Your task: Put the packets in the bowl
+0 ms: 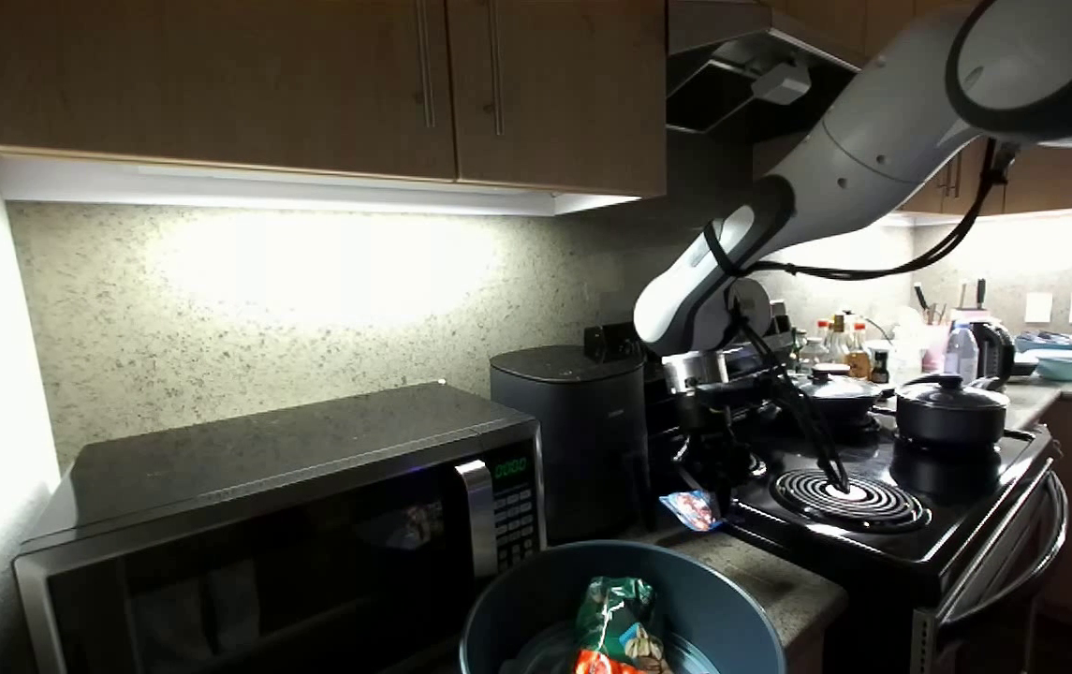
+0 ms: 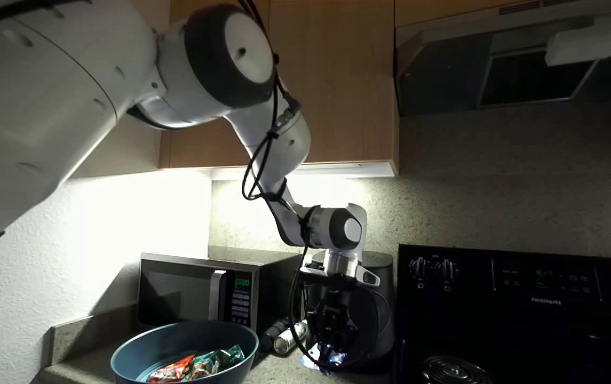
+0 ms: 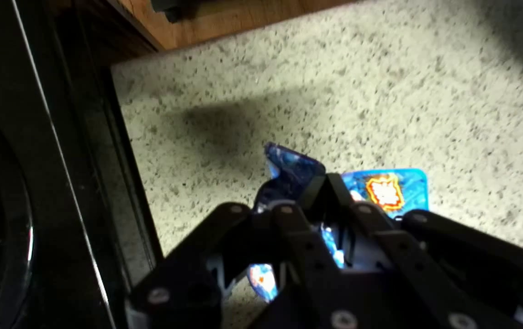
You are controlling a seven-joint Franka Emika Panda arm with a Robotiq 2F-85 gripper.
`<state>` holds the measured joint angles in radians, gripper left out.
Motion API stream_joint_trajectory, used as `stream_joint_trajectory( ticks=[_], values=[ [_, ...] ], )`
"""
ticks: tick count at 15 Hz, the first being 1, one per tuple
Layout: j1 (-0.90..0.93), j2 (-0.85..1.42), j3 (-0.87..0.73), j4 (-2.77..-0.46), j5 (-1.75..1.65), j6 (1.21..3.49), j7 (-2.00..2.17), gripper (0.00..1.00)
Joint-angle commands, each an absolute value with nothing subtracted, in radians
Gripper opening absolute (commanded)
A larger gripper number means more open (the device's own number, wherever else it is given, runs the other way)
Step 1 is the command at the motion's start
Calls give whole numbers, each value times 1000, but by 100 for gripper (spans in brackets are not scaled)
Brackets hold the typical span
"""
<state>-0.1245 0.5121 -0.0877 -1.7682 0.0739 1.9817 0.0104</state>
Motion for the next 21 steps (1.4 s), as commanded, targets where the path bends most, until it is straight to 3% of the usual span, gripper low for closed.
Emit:
stream_joint_trajectory(
  ticks=[1, 17, 18, 21],
  values=[
    [-103, 368, -66, -1904, 71, 1924, -2, 4],
    [125, 336, 77, -1900, -34, 1849, 5, 4],
    [133, 340, 79, -1900, -46, 1856, 9, 31],
    [142, 348, 81, -1897, -61, 1857, 5, 44]
  ],
)
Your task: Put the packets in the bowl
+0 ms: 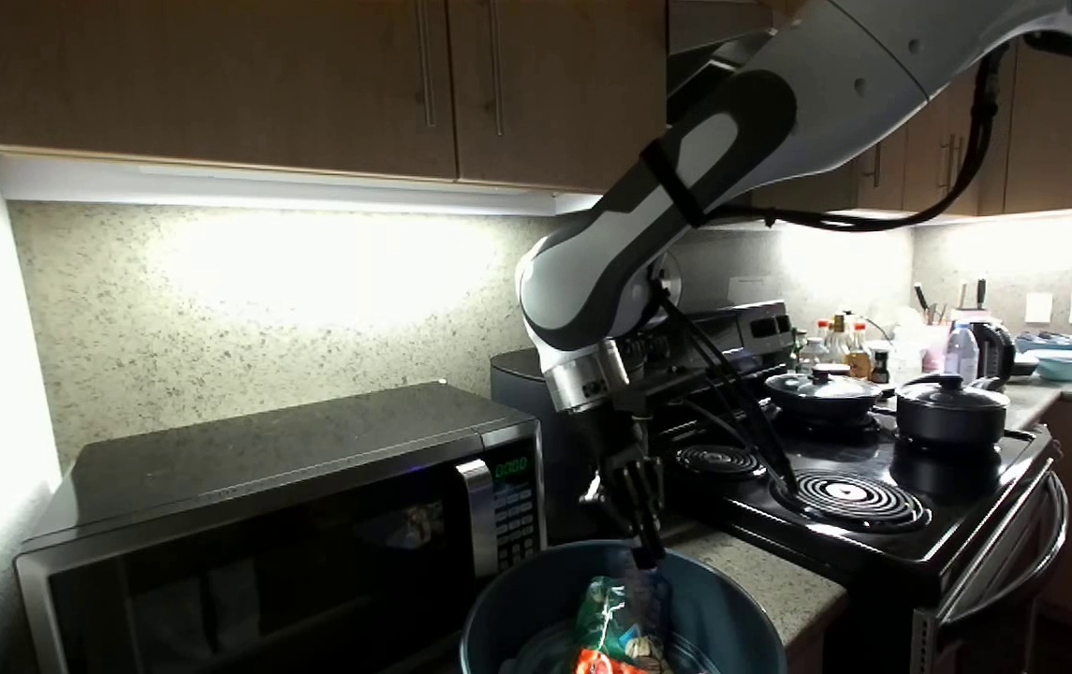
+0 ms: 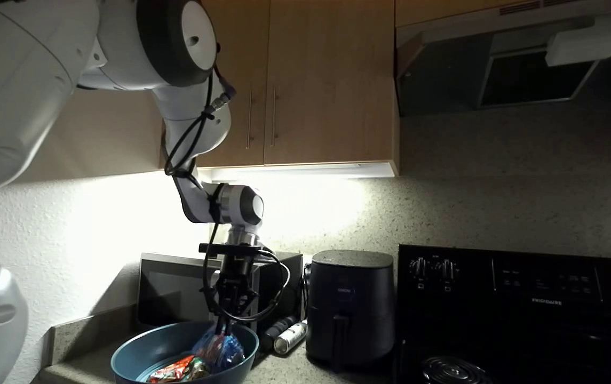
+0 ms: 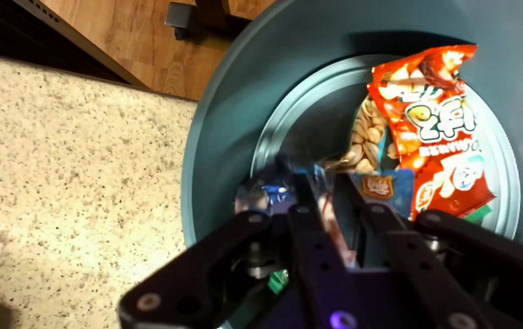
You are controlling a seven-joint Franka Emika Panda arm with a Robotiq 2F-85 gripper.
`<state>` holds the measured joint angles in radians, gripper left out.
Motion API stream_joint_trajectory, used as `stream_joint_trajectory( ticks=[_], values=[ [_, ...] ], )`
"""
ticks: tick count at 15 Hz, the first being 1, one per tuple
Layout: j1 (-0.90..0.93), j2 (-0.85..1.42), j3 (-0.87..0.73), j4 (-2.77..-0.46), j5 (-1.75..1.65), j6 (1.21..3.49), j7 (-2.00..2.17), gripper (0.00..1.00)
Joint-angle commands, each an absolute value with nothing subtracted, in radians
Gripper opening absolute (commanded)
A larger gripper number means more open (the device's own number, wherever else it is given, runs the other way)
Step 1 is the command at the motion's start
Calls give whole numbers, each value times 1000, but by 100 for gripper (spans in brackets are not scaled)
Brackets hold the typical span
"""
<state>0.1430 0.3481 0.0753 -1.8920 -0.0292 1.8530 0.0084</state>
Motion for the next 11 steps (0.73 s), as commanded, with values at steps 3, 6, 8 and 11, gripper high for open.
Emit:
stream_joint_trajectory(
  ticks=[3, 6, 8, 11],
  values=[
    [142, 343, 73, -1905, -67, 1891, 29, 63],
    [138, 352, 81, -1889, -43, 1862, 12, 58],
    [139, 353, 82, -1889, -43, 1862, 12, 69],
    [139, 354, 82, -1889, -43, 1862, 12, 69]
  ],
)
